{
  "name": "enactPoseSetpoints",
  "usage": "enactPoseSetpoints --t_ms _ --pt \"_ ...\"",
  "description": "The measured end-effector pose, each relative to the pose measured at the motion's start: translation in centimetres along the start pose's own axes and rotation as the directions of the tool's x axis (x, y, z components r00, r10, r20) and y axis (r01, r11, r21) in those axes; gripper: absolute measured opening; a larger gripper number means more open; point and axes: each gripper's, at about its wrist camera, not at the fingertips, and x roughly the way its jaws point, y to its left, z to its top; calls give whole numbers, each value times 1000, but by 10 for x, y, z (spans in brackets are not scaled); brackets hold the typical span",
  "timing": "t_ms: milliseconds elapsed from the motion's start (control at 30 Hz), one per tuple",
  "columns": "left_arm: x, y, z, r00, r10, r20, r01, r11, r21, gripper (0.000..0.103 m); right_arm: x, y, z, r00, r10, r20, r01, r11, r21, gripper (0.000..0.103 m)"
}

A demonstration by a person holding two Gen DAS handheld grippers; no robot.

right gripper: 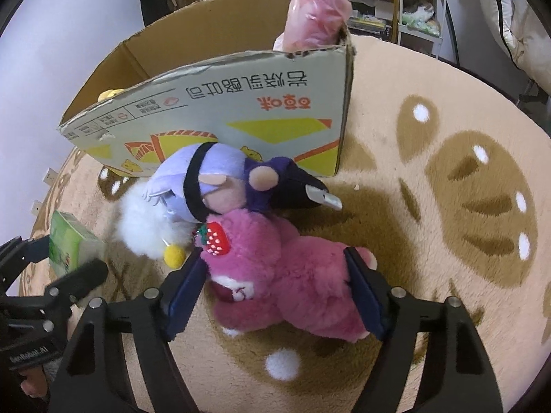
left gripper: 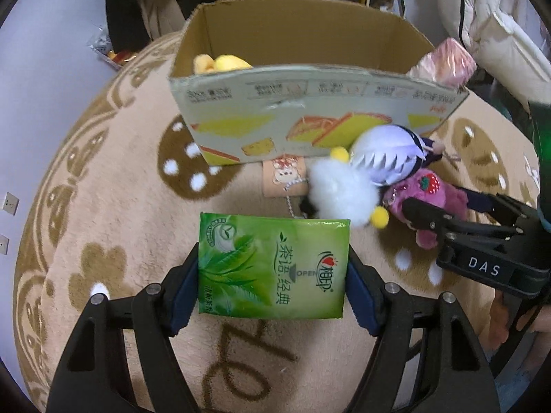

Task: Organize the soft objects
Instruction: 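Close the left tool on the green tissue pack while the right tool closes on the pink strawberry bear, then lift the green tissue pack with the left tool while the right tool carries the pink bear over the box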

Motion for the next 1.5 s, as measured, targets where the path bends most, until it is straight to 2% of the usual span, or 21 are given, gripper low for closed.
enactPoseSetpoints --t_ms 233,667,800,933,1167,1500 --pt "-14 8 1 999 11 53 -8 999 -47 74 -14 -7 1 998 64 12 -64 998 22 81" --pt "-29 22 6 990 40 134 -26 994 -108 74 -47 -7 -4 988 131 76 -133 991 24 81" --pt "-33 22 6 984 87 156 -72 992 -101 74 -58 -6 -2 983 154 103 -158 987 30 81" --pt "-38 23 6 981 85 174 -68 992 -106 74 -69 -8 -1 972 201 122 -208 977 48 81" --pt "-51 19 9 966 136 218 -120 989 -85 74 -88 -5 8 947 265 179 -281 957 72 81" --pt "-73 36 27 947 141 289 -109 986 -125 74 -117 1 33 930 263 258 -279 960 25 81"
